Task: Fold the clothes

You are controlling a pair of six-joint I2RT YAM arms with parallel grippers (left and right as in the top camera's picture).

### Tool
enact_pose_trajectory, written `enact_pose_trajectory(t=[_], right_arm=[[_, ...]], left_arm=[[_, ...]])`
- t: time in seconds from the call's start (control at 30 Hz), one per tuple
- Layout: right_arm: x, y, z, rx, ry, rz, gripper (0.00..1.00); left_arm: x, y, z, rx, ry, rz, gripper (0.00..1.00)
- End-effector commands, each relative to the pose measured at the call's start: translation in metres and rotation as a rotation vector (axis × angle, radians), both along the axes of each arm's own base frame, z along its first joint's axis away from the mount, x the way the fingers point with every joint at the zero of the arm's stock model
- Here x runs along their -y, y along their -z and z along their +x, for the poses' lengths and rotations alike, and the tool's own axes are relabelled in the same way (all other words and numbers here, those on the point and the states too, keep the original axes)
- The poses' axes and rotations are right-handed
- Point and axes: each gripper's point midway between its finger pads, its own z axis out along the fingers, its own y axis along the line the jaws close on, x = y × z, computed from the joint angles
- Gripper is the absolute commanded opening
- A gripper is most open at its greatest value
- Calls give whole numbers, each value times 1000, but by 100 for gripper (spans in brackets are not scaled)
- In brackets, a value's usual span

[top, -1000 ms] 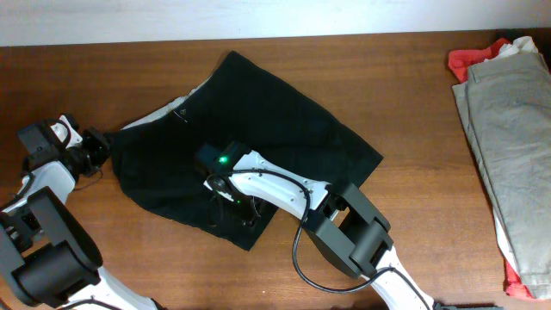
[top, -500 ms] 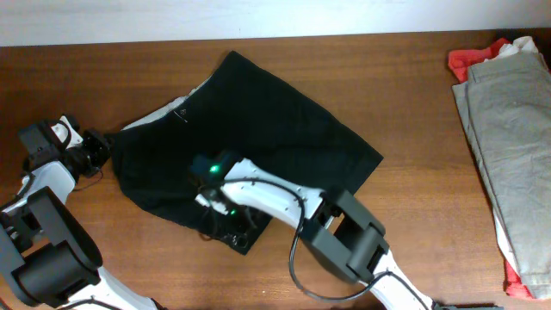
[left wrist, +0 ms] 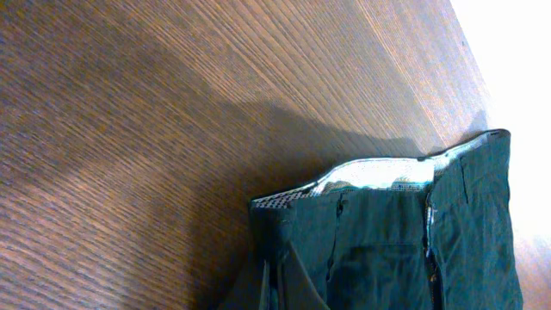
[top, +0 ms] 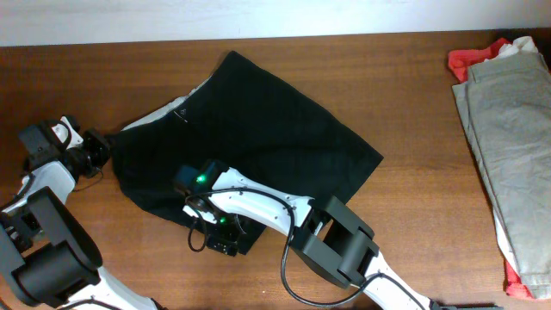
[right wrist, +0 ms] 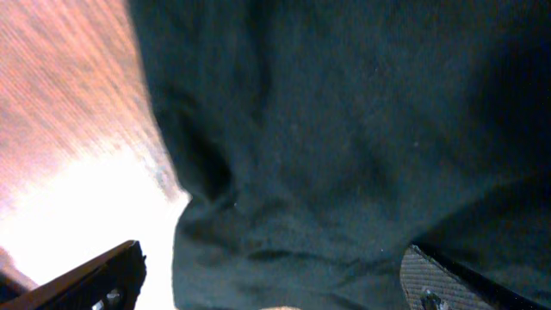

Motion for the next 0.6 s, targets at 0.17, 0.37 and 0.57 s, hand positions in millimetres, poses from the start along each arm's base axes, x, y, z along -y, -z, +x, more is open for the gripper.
enact_pose_trajectory(t=[0.17, 0.37, 0.57], right_arm=[[45, 22, 26, 19, -47, -150, 98], [43, 31, 22, -3, -35, -152, 15], [20, -1, 51, 96, 152, -66, 4]], left_arm=[[-2, 0, 3, 7, 12, 11, 0], [-3, 0, 3, 8, 9, 14, 0], [-3, 0, 3, 8, 10, 14, 0]])
